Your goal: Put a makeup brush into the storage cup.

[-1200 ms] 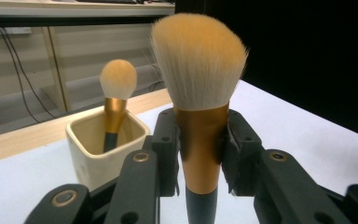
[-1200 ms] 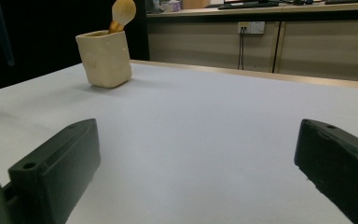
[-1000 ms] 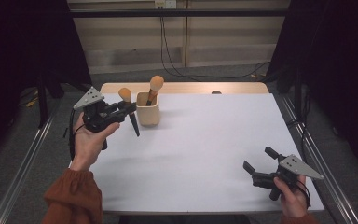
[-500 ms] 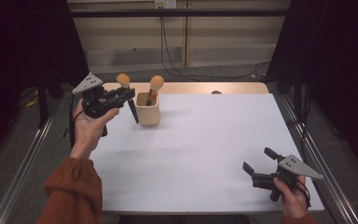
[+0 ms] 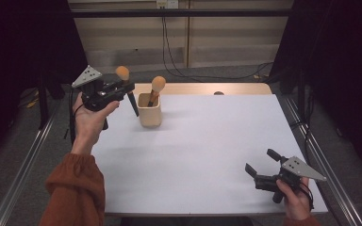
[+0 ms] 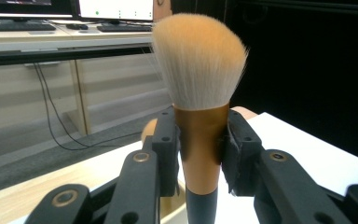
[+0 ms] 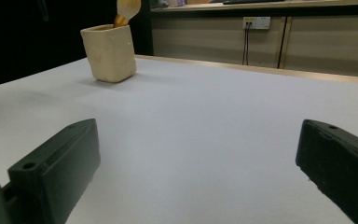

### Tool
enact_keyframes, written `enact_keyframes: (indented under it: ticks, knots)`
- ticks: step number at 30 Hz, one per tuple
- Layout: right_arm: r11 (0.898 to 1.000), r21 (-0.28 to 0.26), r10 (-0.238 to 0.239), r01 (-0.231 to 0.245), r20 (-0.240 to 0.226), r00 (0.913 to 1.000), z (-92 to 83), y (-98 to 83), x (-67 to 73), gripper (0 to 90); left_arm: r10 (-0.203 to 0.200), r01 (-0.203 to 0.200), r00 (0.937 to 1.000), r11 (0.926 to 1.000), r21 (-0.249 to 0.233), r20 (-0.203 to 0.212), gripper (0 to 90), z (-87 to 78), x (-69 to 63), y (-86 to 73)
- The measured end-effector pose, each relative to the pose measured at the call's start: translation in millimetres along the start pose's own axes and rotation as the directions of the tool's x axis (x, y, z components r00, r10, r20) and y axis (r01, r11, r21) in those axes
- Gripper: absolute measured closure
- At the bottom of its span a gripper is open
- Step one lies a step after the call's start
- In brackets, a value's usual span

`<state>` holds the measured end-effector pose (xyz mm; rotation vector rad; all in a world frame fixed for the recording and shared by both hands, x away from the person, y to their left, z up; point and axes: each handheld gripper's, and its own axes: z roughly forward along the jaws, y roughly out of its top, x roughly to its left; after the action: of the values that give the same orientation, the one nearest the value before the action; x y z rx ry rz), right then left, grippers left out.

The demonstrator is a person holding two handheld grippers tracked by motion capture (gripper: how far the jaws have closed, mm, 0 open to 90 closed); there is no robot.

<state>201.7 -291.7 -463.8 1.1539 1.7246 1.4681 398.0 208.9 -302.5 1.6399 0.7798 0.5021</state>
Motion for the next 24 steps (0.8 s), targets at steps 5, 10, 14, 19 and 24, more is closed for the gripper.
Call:
enact_keyframes:
  ticks: [5, 10, 14, 19, 24]
  knots:
    - [1.000, 0.006, 0.001, -0.001, -0.005, 1.0000, 0.5, -0.3, 0.8, 0.0, -0.005, 0.005, 0.9999, 0.9999, -0.013, -0.010, 69.6, 5.0, 3.0, 7.5]
    - [1.000, 0.006, 0.005, -0.005, -0.001, 1.0000, -0.2, -0.3, 0.4, 0.0, -0.011, 0.010, 0.9996, 0.9998, -0.016, -0.026, 69.6, 10.4, 6.2, 15.1]
    - [1.000, 0.006, 0.004, -0.004, -0.002, 1.0000, -0.5, -0.3, 0.9, 0.0, -0.012, 0.010, 0.9991, 0.9995, -0.031, -0.041, 69.6, 15.5, 7.8, 16.1]
    - [1.000, 0.007, 0.002, -0.002, -0.007, 1.0000, -0.7, -0.3, 1.0, 0.0, -0.012, 0.010, 0.9991, 0.9995, -0.030, -0.042, 69.6, 24.8, 8.6, 8.8]
    - [1.000, 0.008, 0.000, 0.000, -0.009, 1.0000, -0.7, -0.4, 1.1, 0.0, 0.000, -0.002, 0.9982, 0.9994, -0.034, -0.059, 69.6, 32.4, 11.6, 9.2]
